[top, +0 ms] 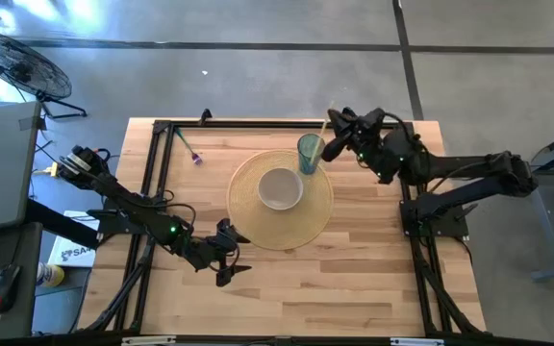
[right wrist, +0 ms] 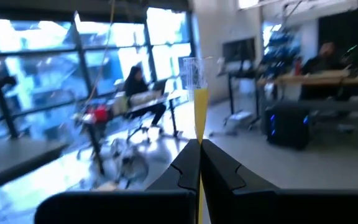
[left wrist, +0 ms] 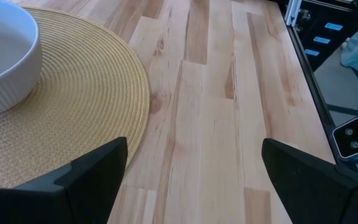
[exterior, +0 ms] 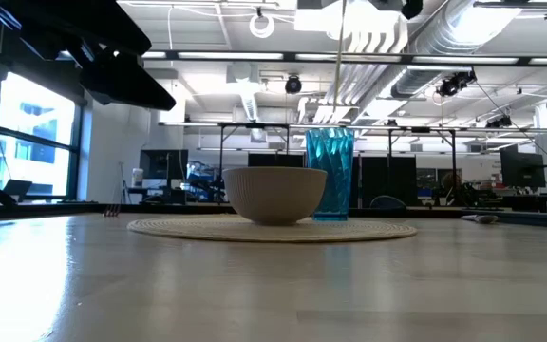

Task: Pick & Place Utensil
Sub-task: Put the yellow straw into the blue cup

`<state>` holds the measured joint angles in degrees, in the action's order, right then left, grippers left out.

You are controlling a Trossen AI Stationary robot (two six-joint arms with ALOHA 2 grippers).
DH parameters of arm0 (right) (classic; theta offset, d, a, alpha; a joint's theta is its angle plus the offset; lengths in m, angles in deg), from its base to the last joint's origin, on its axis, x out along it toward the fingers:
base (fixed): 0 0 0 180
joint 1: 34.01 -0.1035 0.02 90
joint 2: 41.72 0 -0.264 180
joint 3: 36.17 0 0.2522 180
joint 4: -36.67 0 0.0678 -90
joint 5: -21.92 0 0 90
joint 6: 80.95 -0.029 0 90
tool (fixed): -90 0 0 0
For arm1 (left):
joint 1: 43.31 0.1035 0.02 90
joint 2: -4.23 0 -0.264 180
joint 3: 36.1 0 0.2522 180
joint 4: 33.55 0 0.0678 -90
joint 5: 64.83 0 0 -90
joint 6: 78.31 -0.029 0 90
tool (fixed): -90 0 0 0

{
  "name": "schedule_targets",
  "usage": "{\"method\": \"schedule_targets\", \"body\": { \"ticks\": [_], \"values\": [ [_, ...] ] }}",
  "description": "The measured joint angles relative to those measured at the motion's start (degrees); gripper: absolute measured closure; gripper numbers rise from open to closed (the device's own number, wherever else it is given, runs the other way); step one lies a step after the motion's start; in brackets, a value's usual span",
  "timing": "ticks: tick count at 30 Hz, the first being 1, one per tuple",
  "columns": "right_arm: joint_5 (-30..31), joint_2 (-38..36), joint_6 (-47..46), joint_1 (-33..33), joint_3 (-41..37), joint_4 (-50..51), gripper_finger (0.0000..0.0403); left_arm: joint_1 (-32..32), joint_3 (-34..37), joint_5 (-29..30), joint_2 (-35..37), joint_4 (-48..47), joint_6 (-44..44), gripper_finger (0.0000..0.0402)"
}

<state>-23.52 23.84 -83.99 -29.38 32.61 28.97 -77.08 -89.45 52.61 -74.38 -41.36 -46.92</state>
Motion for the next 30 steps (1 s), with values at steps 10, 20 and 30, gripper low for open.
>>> {"method": "schedule_targets", "body": {
  "ticks": [10,20,30],
  "values": [
    [-3.88,2.99,4.76,7.74,-10.07,-22.59,0.0402,0.00,-0.02,0.00,0.00,0.01,-0.02,0.0034],
    [-10.71,3.10,4.59,8.61,-16.94,-21.29,0.0399,0.01,-0.02,0.00,0.00,-0.01,0.00,0.0034],
    [-12.20,3.08,2.20,8.61,-17.61,-14.54,0.0388,0.00,-0.02,0.00,0.00,-0.02,0.00,0.0034]
  ]
}}
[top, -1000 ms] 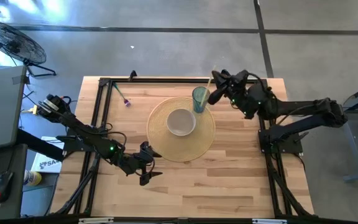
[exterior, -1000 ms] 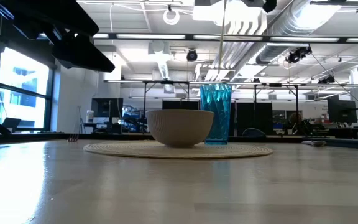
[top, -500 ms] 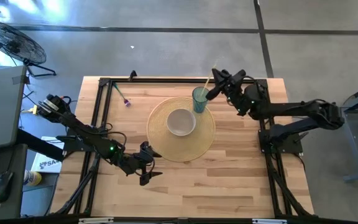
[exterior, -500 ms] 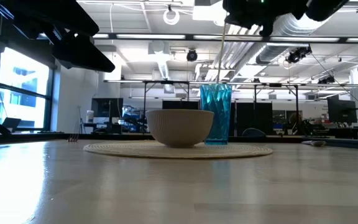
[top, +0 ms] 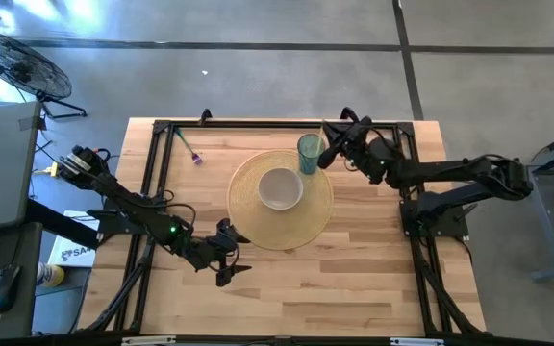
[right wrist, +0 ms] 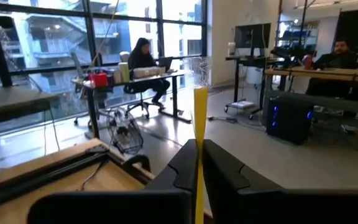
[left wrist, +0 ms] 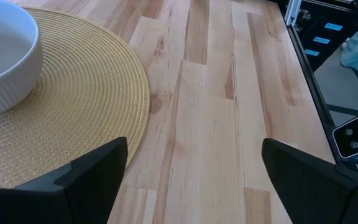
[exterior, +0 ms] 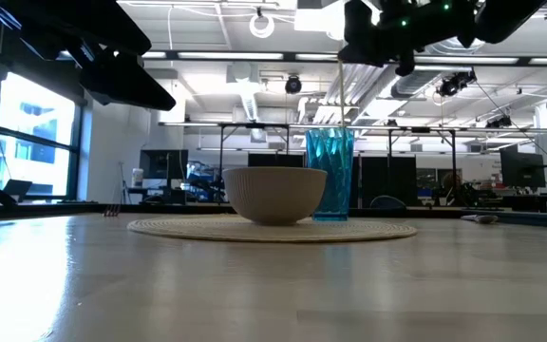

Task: Pick & Place Utensil
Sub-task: Put the yellow straw into the blue cup, then put the purple spoon into the white bowl

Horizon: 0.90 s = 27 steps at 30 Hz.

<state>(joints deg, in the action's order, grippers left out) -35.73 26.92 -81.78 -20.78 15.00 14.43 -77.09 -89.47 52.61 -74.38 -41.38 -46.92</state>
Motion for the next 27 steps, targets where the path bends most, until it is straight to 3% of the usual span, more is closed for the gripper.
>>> {"method": "schedule_targets", "body": {
  "ticks": [15,22,27],
  "values": [
    [-1.29,-0.01,-2.40,0.26,0.16,8.83,0.0278,0.01,0.00,0.00,0.00,-0.02,-0.01,0.0034],
    [-1.20,-2.97,-6.78,0.21,9.44,25.75,0.0233,0.00,0.00,0.00,0.00,0.02,-0.02,0.0034],
    [-1.09,-6.09,-11.89,-0.13,18.60,43.73,0.0222,0.01,0.01,0.00,0.00,-0.02,0.00,0.0034]
  ]
}}
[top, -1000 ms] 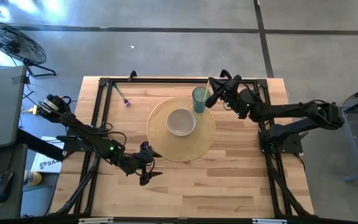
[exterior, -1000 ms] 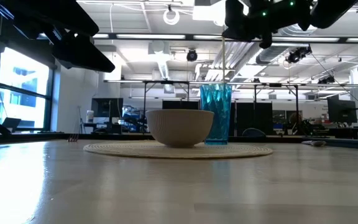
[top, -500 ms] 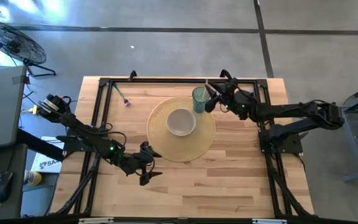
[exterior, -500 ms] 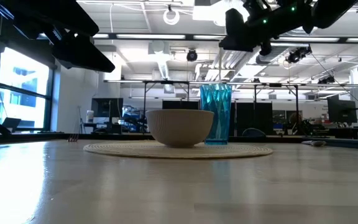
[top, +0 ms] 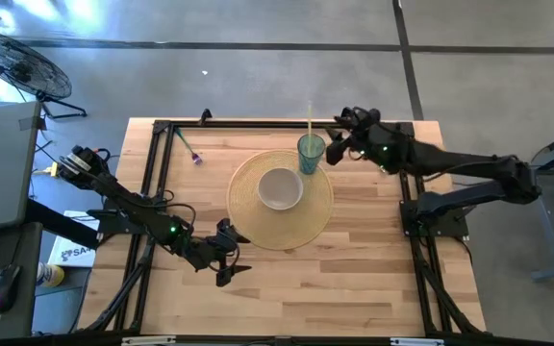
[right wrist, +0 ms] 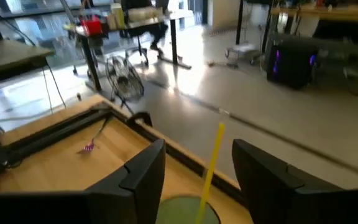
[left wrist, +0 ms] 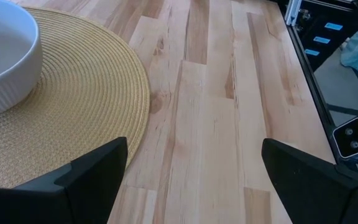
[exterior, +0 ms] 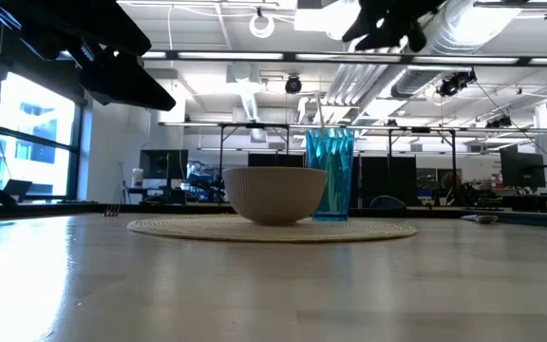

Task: Pick & Place Utensil
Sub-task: Put the purple spoon into the white bowl

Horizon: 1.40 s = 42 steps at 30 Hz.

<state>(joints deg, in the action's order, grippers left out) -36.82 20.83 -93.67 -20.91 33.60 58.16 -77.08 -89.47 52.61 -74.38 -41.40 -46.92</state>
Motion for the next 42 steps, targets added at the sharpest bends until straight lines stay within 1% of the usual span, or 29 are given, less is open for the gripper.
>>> {"method": "schedule_targets", "body": {
  "ticks": [3,7,11,14,17,22,26,34,37,42],
  "values": [
    [0.32,-1.10,-4.50,0.00,4.98,12.86,0.0225,-0.01,0.01,0.00,0.00,0.02,-0.02,0.0034],
    [3.18,-1.21,-9.39,0.02,9.23,27.28,0.0234,-0.01,0.01,0.00,0.00,0.02,-0.01,0.0034],
    [3.50,-1.19,-14.17,0.99,9.54,36.87,0.0245,-0.01,0.01,0.00,0.00,0.02,0.00,0.0034],
    [2.75,-1.06,-20.47,3.40,8.79,43.89,0.0253,-0.01,0.01,0.00,0.00,0.00,-0.02,0.0034],
    [0.88,-1.06,-24.30,6.52,6.19,47.83,0.0262,0.00,0.01,0.00,0.00,0.00,-0.02,0.0034],
    [-4.39,-1.04,-26.21,11.52,-2.00,46.04,0.0271,-0.01,0.01,0.00,0.00,0.01,-0.02,0.0034],
    [-4.84,-1.01,-29.66,15.21,-10.25,40.99,0.0277,0.01,0.01,-0.01,0.00,0.00,0.00,0.0034],
    [-2.26,-1.01,-38.50,18.64,-24.77,27.81,0.0286,0.01,0.03,0.00,0.00,0.02,-0.02,0.0034],
    [-1.04,-1.01,-40.45,19.19,-28.54,24.03,0.0286,-0.01,0.03,0.00,0.00,0.02,-0.02,0.0034],
    [3.06,-1.01,-45.00,19.15,-33.19,18.16,0.0289,0.01,0.03,0.00,0.00,0.00,0.00,0.0034]
  ]
}}
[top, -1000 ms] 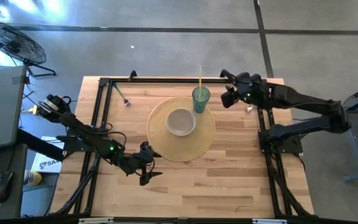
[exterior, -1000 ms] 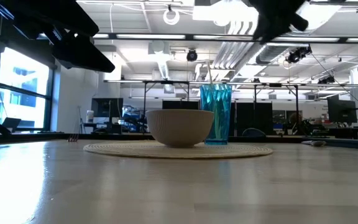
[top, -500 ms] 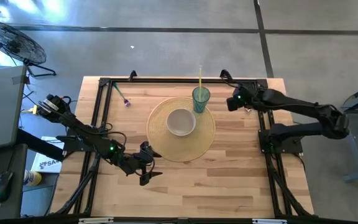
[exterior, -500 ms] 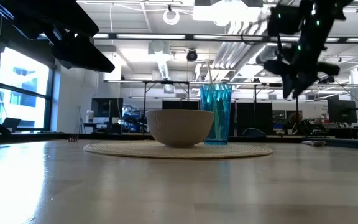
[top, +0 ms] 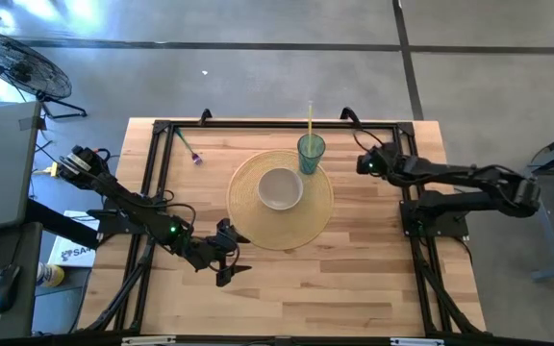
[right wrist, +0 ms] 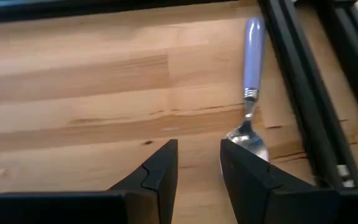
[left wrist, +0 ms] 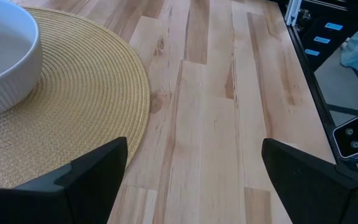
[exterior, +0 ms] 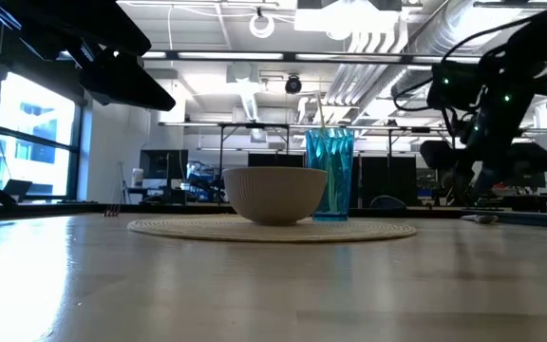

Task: Pick & Place Utensil
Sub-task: Put the purple spoon into the white bowl

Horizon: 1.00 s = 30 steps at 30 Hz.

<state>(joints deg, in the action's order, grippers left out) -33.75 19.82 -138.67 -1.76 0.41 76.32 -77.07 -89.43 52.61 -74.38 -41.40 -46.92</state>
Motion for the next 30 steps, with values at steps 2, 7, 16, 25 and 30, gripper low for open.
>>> {"method": "schedule_targets", "body": {
  "ticks": [2,7,16,25,30],
  "values": [
    [0.10,0.00,-0.14,0.07,-1.36,-2.28,0.0294,-0.02,0.00,0.00,0.00,0.02,-0.02,0.0034],
    [1.20,0.00,0.18,0.90,-2.87,-3.86,0.0312,-0.02,0.00,0.00,0.00,0.01,-0.01,0.0034],
    [3.29,0.00,-0.95,0.89,-6.49,-5.39,0.0358,0.00,0.00,-0.02,0.00,0.00,-0.01,0.0034],
    [1.20,0.00,-1.43,2.18,-12.62,-15.54,0.0398,-0.02,0.00,-0.01,0.00,0.01,0.00,0.0034],
    [-0.68,0.00,-0.67,3.13,-12.88,-14.77,0.0400,-0.02,0.00,-0.02,0.00,0.00,0.00,0.0034]
  ]
}}
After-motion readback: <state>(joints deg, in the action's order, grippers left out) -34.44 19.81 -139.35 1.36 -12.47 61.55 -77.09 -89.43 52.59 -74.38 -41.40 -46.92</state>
